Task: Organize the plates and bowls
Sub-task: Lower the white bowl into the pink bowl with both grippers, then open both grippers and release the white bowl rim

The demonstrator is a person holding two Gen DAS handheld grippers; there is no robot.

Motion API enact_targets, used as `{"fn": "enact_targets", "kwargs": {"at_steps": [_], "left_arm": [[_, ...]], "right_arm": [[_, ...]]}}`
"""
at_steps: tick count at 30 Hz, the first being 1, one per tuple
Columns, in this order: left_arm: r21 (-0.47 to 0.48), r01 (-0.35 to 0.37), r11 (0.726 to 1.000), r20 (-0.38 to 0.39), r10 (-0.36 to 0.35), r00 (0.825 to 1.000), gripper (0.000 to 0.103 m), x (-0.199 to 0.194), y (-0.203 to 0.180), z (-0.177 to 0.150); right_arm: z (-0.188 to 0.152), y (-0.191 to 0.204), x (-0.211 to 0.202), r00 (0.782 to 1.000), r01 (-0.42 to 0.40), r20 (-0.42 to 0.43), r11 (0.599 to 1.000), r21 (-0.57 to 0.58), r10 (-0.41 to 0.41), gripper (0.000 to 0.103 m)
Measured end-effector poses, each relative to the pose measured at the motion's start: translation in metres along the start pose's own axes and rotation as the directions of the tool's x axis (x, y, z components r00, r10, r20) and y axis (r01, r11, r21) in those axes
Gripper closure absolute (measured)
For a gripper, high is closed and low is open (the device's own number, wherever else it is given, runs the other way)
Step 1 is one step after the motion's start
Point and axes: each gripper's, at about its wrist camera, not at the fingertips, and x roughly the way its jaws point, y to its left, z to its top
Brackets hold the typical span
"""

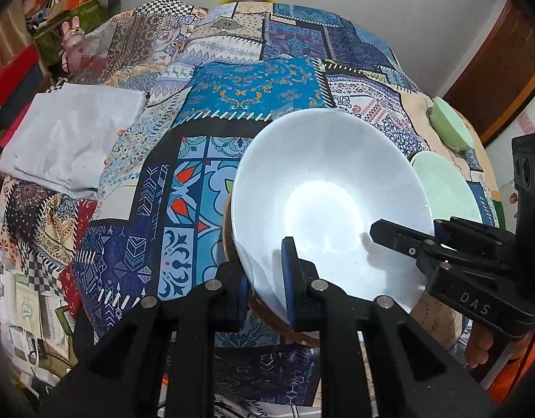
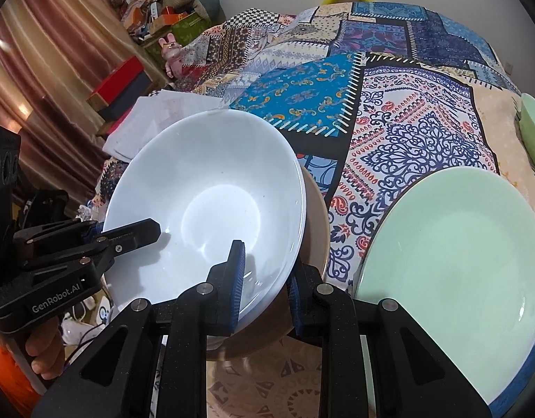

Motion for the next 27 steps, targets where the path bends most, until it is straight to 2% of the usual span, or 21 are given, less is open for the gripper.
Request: {"fn": "enact_targets", "kwargs": {"at_steps": [7, 12, 22, 24, 27], "left_arm": [[0.016, -0.021, 1.000, -0.009, 0.021, 1.000, 0.087, 0.007, -0.003, -0.004], [0.012, -0.018, 1.000, -0.009, 0.018, 1.000, 0.087, 0.006, -0.003, -0.003], [0.041, -0.053, 0.998, -0.038, 0.054, 0.998, 0.086, 0.008, -0.010, 0.000], [0.047, -0.060, 0.997, -0.049, 0.062, 0.997, 0.084, 0.009, -0.012, 0.000], [0.070, -0.051, 0.996, -0.032, 0.054, 0.998, 0.068, 0.004, -0.020, -0.002]], "right_arm": [[0.000, 0.004, -0.008, 0.999, 0.048, 0.017, 0.998, -0.050, -0.047, 0.080], [0.000, 0.001, -0.006, 0.999, 0.034, 0.003, 0.998, -0.056, -0.034, 0.080], [0.001, -0.008, -0.019, 1.000, 0.003, 0.029, 1.000, -0.020, -0.002, 0.080], [0.001, -0.008, -0.023, 0.999, 0.028, 0.045, 0.999, -0.025, -0.027, 0.079], [0.000, -0.012, -0.028, 0.998, 0.018, 0.060, 0.999, -0.026, -0.017, 0.079]]}}
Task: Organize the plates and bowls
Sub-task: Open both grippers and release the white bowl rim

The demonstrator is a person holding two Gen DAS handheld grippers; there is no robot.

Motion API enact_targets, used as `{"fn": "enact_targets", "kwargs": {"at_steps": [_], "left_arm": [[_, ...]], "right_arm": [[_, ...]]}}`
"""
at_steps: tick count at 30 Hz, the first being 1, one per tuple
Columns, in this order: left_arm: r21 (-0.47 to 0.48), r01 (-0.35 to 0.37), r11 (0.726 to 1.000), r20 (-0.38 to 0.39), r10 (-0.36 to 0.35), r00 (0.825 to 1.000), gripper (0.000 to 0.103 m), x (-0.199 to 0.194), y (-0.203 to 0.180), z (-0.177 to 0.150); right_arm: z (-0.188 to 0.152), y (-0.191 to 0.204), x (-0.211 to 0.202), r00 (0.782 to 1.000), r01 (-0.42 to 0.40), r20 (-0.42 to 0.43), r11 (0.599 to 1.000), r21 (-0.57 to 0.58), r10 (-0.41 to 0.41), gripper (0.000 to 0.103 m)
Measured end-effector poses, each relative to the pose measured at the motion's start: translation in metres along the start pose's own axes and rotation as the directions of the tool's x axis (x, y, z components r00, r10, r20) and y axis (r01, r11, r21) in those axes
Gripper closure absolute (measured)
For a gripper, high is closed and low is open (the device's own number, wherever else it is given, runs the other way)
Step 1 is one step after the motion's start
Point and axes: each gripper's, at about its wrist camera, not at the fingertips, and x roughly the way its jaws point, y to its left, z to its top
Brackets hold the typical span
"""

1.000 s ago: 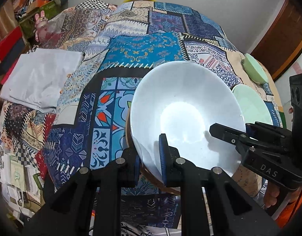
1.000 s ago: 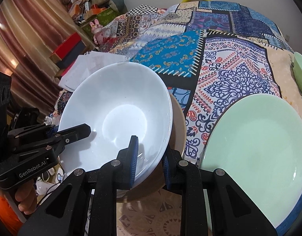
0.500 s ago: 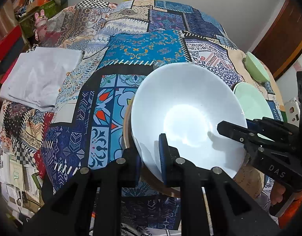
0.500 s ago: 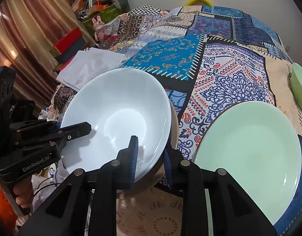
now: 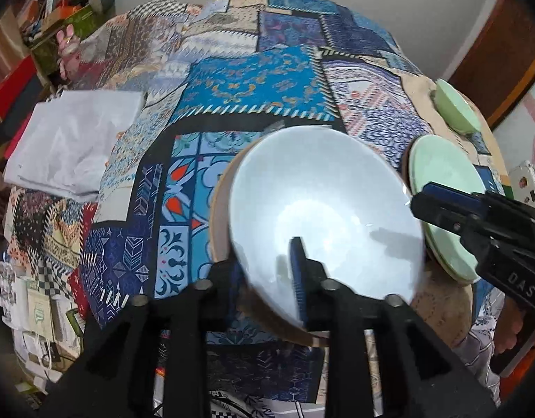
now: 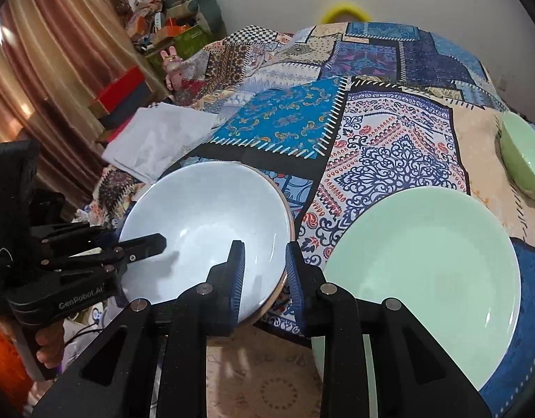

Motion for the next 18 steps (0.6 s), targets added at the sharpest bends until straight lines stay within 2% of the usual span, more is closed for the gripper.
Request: {"fn": "enact_targets", "kwargs": {"at_steps": [1, 2, 4, 10, 12, 14, 18], "left_arm": [[0.018, -0.013, 1.000, 0.004, 0.012, 1.000, 0.062, -0.001, -0.005, 0.000], [0.028, -0.026, 0.999, 0.012, 0.026, 1.000, 0.061, -0.003, -0.008, -0.001], [0.045, -0.059, 0.997, 0.018, 0.059, 0.998, 0.061, -0.003, -0.013, 0.000], [-0.009, -0.053, 0.999, 0.018, 0.053, 0.998, 0.061, -0.011, -0.005, 0.006], [-0.018, -0.062, 0.998, 0.043, 0.062, 0.997, 0.059, -0.019, -0.004, 0.009], [-0.010, -0.063, 0.998, 0.088, 0.063, 0.994, 0.053, -0.031, -0.007, 0.013], [0.018, -0.059, 0.998, 0.167, 0.055, 0.984, 0.044, -0.055, -0.021, 0.021]], "right_arm": [[0.000, -0.001, 0.000, 1.000, -0.003, -0.002, 1.000, 0.004, 0.003, 0.079], [0.000, -0.002, 0.000, 1.000, -0.001, -0.002, 1.000, 0.003, 0.001, 0.079], [-0.001, -0.004, -0.002, 1.000, 0.000, -0.001, 1.000, 0.001, 0.000, 0.079], [-0.002, -0.012, -0.018, 1.000, -0.005, 0.028, 1.000, 0.005, 0.005, 0.078], [-0.002, -0.018, -0.025, 0.999, -0.003, 0.043, 1.000, 0.013, 0.003, 0.078], [-0.001, -0.025, -0.034, 0.998, 0.005, 0.060, 1.000, 0.019, -0.006, 0.078], [0.000, -0.040, -0.051, 0.995, 0.032, 0.096, 0.999, 0.044, -0.036, 0.072]]}}
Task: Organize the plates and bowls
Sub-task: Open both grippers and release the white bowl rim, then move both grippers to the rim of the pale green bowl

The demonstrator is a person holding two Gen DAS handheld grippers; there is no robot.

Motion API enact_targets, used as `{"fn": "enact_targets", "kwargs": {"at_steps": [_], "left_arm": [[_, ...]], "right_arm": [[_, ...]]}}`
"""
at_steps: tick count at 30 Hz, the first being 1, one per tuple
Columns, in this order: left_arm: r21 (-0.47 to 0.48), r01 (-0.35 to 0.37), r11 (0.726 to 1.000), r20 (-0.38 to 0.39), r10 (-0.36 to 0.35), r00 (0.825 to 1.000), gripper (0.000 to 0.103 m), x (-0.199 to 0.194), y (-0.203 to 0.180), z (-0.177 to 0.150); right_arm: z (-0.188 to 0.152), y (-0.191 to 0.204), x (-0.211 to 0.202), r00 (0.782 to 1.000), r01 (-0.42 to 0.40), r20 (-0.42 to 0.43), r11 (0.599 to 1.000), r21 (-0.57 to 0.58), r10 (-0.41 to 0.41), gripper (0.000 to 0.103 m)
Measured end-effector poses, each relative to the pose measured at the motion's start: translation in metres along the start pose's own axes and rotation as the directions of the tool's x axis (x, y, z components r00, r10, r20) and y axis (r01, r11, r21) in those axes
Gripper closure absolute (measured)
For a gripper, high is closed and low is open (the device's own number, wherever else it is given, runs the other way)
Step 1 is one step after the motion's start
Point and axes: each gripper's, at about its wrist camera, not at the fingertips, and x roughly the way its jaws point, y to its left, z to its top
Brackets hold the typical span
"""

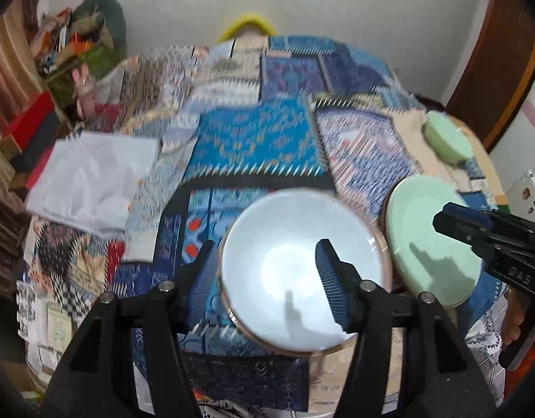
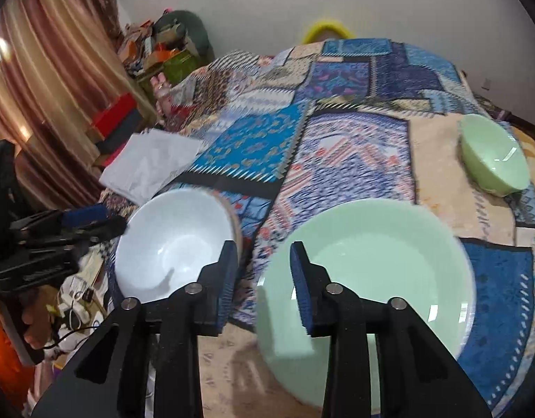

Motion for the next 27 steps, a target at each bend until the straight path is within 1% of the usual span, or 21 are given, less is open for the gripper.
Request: {"fn": "enact_targets", "kwargs": {"at_steps": [2, 3, 5, 6, 9, 12, 14, 15, 16, 21, 27], "left_arm": [[0.013, 0.006, 1.000, 0.022, -0.007, 1.000, 0.039, -0.006, -0.008, 0.006], [0.019, 0.013, 1.000, 0.032, -0.013, 0.999, 0.037, -0.009, -0.013, 0.009], [0.028, 0.028, 0.999, 0.052, -0.030, 0.998, 0.032, -0.014, -0.023, 0.016], [0.032, 0.036, 0.999, 0.060, -0.038, 0.997, 0.031, -0.016, -0.029, 0.019], [0.051, 0.058, 0.997, 0.077, -0.062, 0.995, 0.027, -0.017, -0.048, 0.030], [0.073, 0.084, 0.994, 0.099, -0.091, 0.991, 0.020, -0.017, -0.071, 0.044], [0.092, 0.100, 0.991, 0.115, -0.110, 0.987, 0.015, -0.016, -0.084, 0.051], [0.105, 0.104, 0.989, 0.125, -0.117, 0.985, 0.014, -0.014, -0.092, 0.056], [0.118, 0.106, 0.987, 0.131, -0.121, 0.984, 0.013, -0.013, -0.100, 0.060], [0.178, 0.119, 0.977, 0.133, -0.144, 0.981, 0.011, 0.006, -0.140, 0.082], [0.187, 0.162, 0.969, 0.096, -0.182, 0.979, 0.009, 0.036, -0.171, 0.109]], "right_arm": [[0.003, -0.008, -0.010, 0.999, 0.026, 0.025, 1.000, 0.003, -0.027, 0.070], [0.004, -0.013, -0.016, 0.999, 0.038, 0.036, 0.999, 0.006, -0.038, 0.067], [0.005, -0.023, -0.027, 0.997, 0.056, 0.059, 0.998, 0.013, -0.057, 0.060], [0.006, -0.030, -0.033, 0.995, 0.071, 0.074, 0.997, 0.019, -0.072, 0.055], [0.009, -0.050, -0.048, 0.989, 0.106, 0.100, 0.994, 0.034, -0.109, 0.053], [0.011, -0.072, -0.061, 0.983, 0.140, 0.115, 0.988, 0.059, -0.146, 0.051], [0.013, -0.089, -0.070, 0.977, 0.164, 0.125, 0.983, 0.084, -0.174, 0.046], [0.014, -0.100, -0.074, 0.972, 0.181, 0.133, 0.978, 0.099, -0.193, 0.041], [0.015, -0.109, -0.077, 0.968, 0.196, 0.138, 0.974, 0.113, -0.211, 0.039], [0.021, -0.150, -0.085, 0.952, 0.251, 0.134, 0.953, 0.168, -0.275, 0.039], [0.028, -0.193, -0.086, 0.924, 0.328, 0.135, 0.922, 0.207, -0.359, 0.039]]}}
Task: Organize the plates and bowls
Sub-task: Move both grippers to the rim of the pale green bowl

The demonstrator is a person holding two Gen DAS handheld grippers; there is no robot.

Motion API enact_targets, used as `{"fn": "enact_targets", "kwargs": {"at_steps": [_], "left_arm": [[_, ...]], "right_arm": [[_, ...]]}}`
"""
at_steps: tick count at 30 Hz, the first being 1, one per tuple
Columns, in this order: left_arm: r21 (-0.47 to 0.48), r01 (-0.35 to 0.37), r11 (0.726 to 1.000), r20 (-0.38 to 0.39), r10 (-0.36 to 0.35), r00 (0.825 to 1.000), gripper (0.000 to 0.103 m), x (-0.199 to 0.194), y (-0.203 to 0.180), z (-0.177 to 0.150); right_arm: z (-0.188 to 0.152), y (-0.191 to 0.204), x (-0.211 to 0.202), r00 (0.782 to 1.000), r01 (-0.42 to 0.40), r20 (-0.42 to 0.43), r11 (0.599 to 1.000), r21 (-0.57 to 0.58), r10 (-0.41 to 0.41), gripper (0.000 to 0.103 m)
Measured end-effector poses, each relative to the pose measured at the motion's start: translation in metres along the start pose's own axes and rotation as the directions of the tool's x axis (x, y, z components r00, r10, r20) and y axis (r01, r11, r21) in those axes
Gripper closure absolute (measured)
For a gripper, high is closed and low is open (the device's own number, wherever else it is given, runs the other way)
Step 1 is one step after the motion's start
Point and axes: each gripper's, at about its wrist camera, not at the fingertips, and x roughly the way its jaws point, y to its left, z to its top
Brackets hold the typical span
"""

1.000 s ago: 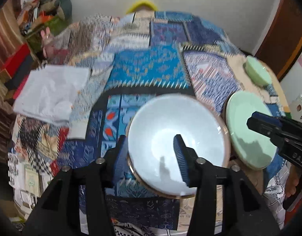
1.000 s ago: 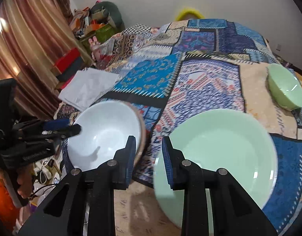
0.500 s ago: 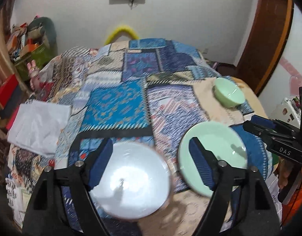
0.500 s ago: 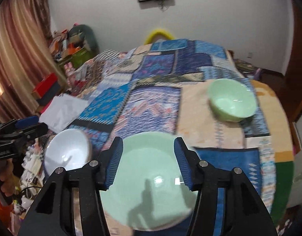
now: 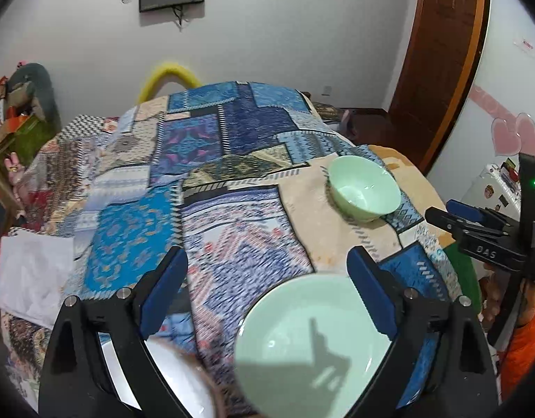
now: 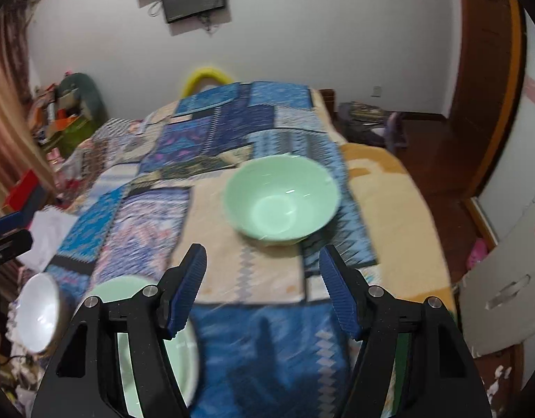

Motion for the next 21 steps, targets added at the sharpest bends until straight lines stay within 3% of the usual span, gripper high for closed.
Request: {"fn": "enact_targets", "kwargs": {"at_steps": [6, 13, 21], "left_arm": [[0.016, 0.007, 1.000, -0.037, -0.007, 0.999, 0.009, 0.043, -0.017, 0.019], [0.028, 0.010, 1.000, -0.075, -0.008, 0.997, 0.009, 0.086, -0.032, 0.032], [0.015, 0.018, 1.000, -0.123, -0.016, 0.992, 0.009, 0.121, -0.037, 0.036]], "right_arm": [[0.015, -0.032, 0.035, 0.999, 0.054, -0.004, 0.997, 0.050, -0.054, 0.040], [0.021, -0.058, 0.081, 0.998, 0.020, -0.061, 0.992, 0.121, -0.013, 0.070], [0.025, -0.070, 0.117, 0.992, 0.003, -0.123, 0.989, 0.146, 0.015, 0.080]]}}
